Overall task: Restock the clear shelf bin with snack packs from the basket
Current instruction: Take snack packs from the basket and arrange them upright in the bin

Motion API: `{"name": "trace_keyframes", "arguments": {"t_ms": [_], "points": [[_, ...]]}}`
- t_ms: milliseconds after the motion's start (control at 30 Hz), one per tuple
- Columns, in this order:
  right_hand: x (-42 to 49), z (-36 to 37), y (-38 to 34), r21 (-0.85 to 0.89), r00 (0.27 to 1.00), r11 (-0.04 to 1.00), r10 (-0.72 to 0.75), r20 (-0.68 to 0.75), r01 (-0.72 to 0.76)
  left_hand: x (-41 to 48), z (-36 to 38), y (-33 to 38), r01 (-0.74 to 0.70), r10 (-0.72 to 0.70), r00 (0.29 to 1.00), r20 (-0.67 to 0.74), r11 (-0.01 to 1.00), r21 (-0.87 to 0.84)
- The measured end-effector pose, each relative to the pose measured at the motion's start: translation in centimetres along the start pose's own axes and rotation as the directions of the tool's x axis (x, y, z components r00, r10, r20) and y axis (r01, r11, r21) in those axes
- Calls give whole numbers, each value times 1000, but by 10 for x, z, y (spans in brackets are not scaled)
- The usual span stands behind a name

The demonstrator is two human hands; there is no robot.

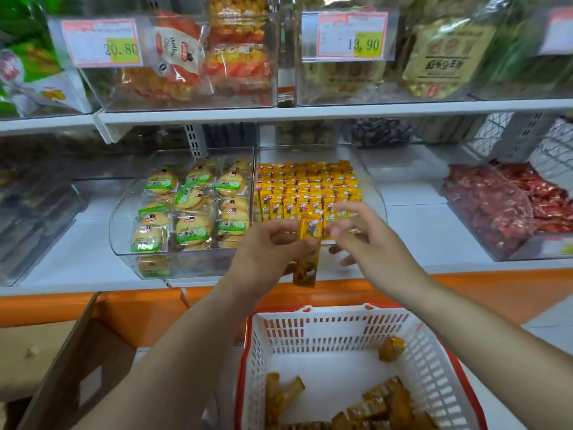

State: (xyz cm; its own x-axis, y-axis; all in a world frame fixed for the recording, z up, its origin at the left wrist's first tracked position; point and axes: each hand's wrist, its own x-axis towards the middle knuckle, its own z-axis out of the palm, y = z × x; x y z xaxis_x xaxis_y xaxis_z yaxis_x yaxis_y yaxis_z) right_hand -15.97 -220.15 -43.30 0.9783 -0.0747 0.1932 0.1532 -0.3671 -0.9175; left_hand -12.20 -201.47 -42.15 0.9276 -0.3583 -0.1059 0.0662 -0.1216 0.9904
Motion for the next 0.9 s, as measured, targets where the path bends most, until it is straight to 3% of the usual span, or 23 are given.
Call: {"name": "trace_keyframes", "arguments": {"t_ms": [133,267,367,467,567,667,900], "points": [[21,4,-9,-44,986,996,-64,156,72,6,-3,-4,-104,109,994,-30,986,127],[56,7,-15,-52,975,997,-51,215,63,15,-18,-6,-130,161,977,-139,969,211],[91,9,-15,-121,983,988,-73,167,94,23,-34,-12,-59,176,939,-295,929,365],[134,22,-4,-155,993,983,-91,79,103,29,-50,-24,79,191,900,-392,813,578],[168,37,11,-250,991,962,-90,102,113,30,-58,-37,177,117,930,-349,690,702],[189,46,24,-291,991,953,-49,128,85,31,-59,-47,173,123,947,-297,584,793],[197,66,34,-504,981,845,-120,152,181,38,-55,-58,160,200,933,-300,518,841]]}}
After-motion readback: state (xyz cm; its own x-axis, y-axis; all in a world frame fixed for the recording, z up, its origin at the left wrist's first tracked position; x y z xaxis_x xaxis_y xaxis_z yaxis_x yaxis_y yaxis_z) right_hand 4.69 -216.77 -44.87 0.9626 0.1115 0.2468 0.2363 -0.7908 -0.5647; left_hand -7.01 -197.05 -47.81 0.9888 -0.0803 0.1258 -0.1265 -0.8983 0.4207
